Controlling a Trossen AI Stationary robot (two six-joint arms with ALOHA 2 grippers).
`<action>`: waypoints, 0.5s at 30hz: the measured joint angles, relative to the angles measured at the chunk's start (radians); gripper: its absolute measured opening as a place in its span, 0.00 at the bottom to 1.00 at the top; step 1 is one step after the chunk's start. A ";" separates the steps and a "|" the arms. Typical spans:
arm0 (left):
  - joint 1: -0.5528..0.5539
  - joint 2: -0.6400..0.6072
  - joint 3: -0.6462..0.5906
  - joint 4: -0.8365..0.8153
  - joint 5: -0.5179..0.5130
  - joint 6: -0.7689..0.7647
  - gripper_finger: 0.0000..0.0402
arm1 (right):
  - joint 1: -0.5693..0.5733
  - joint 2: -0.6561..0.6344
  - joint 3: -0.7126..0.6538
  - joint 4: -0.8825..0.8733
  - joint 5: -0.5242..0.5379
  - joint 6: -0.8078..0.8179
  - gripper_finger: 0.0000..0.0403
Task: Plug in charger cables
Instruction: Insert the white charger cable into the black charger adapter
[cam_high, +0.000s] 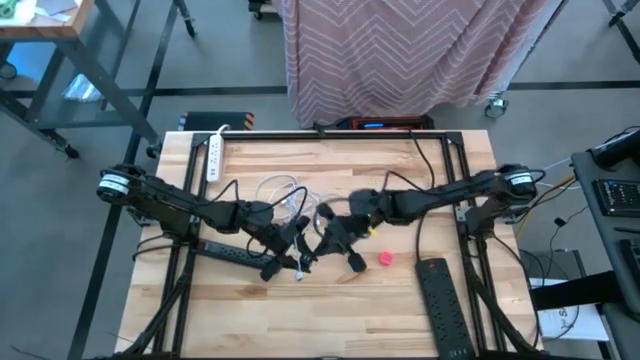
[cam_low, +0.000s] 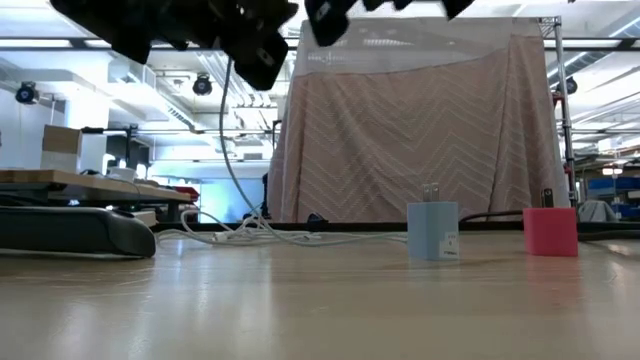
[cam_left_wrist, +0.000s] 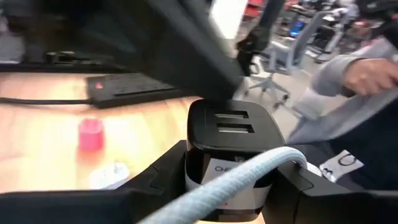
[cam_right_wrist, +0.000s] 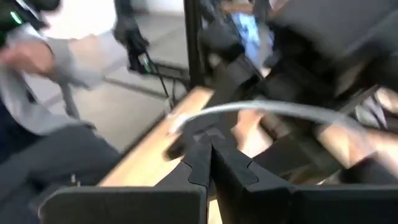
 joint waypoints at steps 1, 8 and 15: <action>0.002 0.000 -0.001 0.000 -0.020 -0.001 0.33 | 0.017 -0.008 -0.001 -0.008 0.044 0.000 0.00; 0.009 -0.005 -0.001 -0.015 -0.180 -0.018 0.34 | 0.148 -0.085 -0.125 -0.040 0.372 0.137 0.00; 0.005 -0.006 -0.001 -0.019 -0.329 0.040 0.33 | 0.212 -0.071 -0.335 0.421 0.534 0.405 0.05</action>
